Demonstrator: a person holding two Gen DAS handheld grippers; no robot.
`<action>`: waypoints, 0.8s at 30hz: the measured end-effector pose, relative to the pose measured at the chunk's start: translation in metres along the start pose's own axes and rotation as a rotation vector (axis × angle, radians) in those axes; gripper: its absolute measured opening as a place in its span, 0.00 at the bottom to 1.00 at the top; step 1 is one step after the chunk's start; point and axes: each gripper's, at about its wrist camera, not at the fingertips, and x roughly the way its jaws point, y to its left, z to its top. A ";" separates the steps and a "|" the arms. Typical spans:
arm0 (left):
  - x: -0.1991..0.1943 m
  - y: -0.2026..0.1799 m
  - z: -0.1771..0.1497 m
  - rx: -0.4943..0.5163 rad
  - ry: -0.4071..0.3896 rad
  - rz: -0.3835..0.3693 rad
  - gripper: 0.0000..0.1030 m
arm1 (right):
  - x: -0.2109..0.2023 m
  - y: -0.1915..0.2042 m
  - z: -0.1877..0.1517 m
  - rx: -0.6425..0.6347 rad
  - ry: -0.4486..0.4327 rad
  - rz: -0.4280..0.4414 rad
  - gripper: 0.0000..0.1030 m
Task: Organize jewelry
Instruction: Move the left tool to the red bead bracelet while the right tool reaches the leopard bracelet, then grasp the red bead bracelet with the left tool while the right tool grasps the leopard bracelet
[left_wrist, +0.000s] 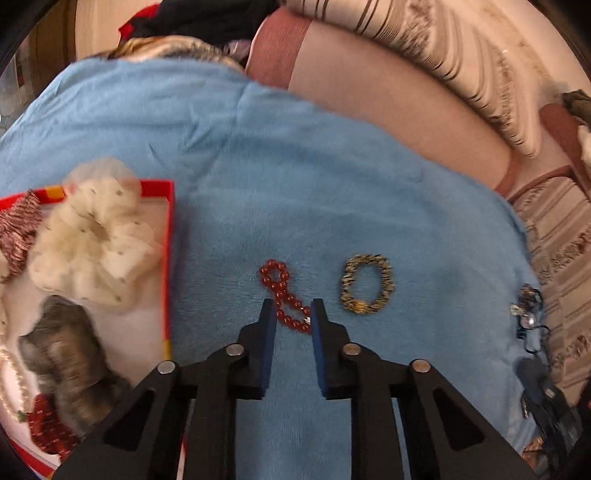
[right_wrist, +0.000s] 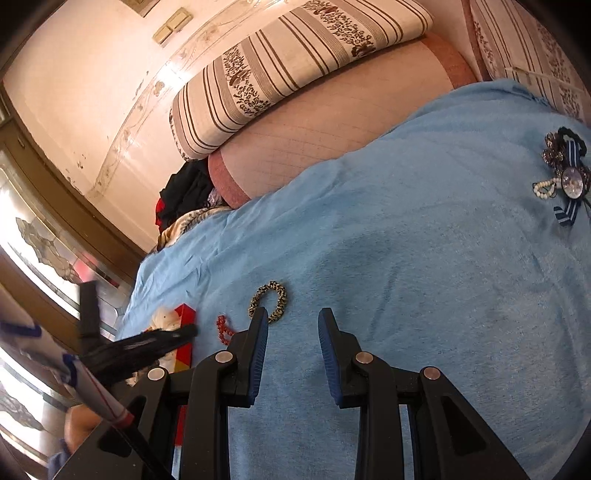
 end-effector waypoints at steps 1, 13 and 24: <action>0.008 -0.002 0.000 -0.006 0.011 0.012 0.14 | 0.000 0.000 0.000 0.000 0.002 0.005 0.30; 0.041 -0.008 -0.012 0.016 -0.023 0.073 0.07 | 0.008 -0.003 0.003 -0.025 0.025 0.006 0.30; 0.027 -0.007 -0.045 0.091 -0.006 -0.061 0.07 | 0.074 0.009 0.008 -0.020 0.139 -0.017 0.33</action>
